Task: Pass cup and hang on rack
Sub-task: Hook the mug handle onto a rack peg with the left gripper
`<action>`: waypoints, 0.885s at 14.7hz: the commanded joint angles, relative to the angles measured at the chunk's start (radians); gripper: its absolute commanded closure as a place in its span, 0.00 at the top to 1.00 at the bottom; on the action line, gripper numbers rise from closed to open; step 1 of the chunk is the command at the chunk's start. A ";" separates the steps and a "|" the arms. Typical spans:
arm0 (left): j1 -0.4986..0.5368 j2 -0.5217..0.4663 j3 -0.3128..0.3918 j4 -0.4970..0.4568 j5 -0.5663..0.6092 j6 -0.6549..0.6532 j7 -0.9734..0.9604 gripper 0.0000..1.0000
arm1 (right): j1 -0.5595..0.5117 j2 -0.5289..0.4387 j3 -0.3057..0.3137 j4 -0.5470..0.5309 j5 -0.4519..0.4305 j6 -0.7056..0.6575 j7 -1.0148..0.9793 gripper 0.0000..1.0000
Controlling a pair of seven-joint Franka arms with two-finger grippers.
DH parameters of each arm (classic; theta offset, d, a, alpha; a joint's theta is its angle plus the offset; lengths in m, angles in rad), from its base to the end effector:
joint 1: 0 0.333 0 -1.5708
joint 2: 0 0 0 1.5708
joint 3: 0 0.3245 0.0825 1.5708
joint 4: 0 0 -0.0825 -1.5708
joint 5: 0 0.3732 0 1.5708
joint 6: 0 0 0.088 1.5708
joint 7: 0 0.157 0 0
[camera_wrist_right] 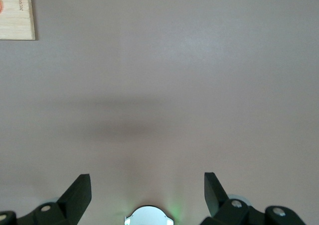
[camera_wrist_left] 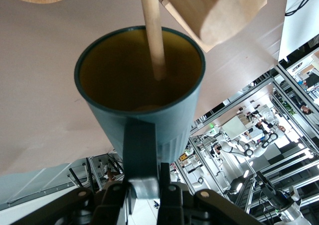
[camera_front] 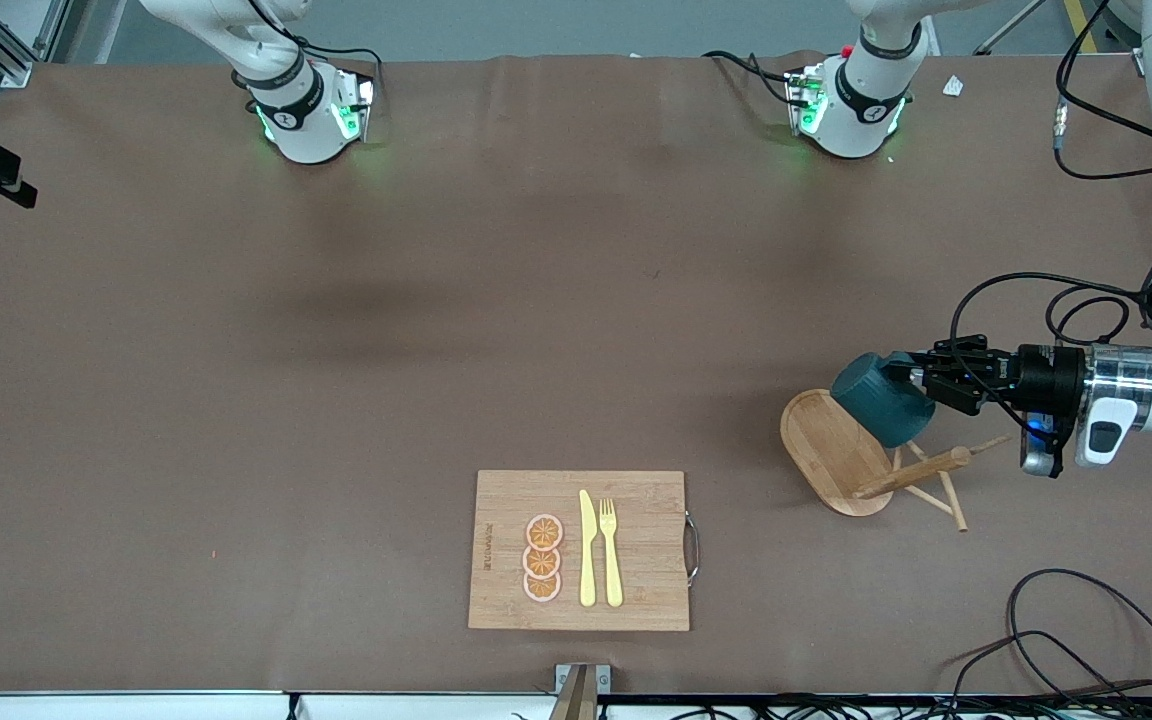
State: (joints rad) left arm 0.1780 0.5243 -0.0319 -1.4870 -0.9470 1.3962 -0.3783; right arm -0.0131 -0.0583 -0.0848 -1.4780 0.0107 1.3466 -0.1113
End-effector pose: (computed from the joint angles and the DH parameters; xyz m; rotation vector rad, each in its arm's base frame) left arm 0.6316 -0.0431 0.3753 2.0007 0.6924 -0.8007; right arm 0.4940 -0.0481 0.6364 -3.1165 -0.0245 0.1111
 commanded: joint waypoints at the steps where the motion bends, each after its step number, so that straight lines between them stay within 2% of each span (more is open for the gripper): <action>1: 0.031 0.016 -0.003 -0.001 -0.010 -0.013 0.065 0.01 | -0.010 -0.026 0.008 -0.030 -0.008 0.006 -0.015 1.00; 7: 0.058 0.046 -0.005 0.002 -0.027 -0.013 0.133 0.02 | -0.008 -0.026 0.008 -0.030 -0.008 0.006 -0.015 1.00; 9: 0.070 0.054 -0.005 0.001 -0.033 -0.013 0.150 0.06 | -0.008 -0.026 0.008 -0.030 -0.008 0.005 -0.015 1.00; 10: 0.071 0.056 -0.005 0.001 -0.035 -0.013 0.150 0.10 | -0.008 -0.026 0.008 -0.030 -0.008 0.005 -0.015 1.00; 13: 0.071 0.056 -0.005 0.001 -0.035 -0.013 0.150 0.42 | -0.008 -0.026 0.008 -0.030 -0.008 0.006 -0.015 1.00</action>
State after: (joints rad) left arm 0.2406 0.5811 -0.0321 -1.4887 -0.9646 1.3962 -0.2375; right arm -0.0132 -0.0583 -0.0845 -1.4788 0.0107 1.3461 -0.1125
